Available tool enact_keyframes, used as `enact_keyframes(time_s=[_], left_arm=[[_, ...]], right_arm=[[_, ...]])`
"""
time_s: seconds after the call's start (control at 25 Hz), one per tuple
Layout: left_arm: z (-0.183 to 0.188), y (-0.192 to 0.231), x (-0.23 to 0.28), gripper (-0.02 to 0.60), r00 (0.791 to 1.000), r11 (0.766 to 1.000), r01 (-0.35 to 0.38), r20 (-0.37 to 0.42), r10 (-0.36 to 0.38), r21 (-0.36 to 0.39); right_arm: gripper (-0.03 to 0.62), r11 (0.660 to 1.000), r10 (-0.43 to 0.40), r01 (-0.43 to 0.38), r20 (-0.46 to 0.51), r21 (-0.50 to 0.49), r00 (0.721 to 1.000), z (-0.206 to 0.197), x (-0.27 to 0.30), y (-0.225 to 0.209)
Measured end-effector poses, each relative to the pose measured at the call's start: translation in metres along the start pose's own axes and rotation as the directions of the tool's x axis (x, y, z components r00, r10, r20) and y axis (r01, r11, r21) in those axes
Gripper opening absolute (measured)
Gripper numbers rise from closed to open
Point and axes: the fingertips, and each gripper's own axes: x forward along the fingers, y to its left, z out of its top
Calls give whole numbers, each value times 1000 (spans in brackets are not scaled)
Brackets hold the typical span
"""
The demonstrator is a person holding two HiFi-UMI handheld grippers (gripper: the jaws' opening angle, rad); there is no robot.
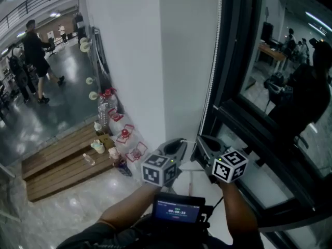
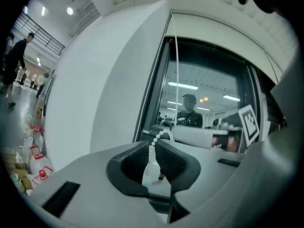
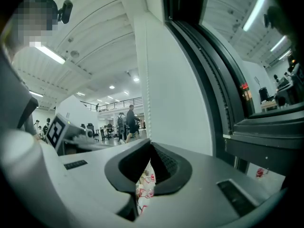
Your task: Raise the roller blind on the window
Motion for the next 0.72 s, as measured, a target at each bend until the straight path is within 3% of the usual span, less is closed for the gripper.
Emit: enact_keyframes(time_s=[0.12,0.28,0.44,0.72], left_arm=[[28,-7,-11,65,1000,999,-21,-17,21,28],[27,-8,-16,104,997,998,-45,-68,47,39],[23,-13,-30,220,996,1000,-26,-90,26,-5],[36,-24,-33,221,998,998,-41,-40,44,56]], right_arm=[[0,1000,-12,12,2,3,1000,-2,3,-4],[0,1000,-17,17,1,2,1000,-2,5,-11],[0,999,-32,32,6,8,999,-3,8,-18],[0,999,-32,32,4,2,999,-2,12,-21]])
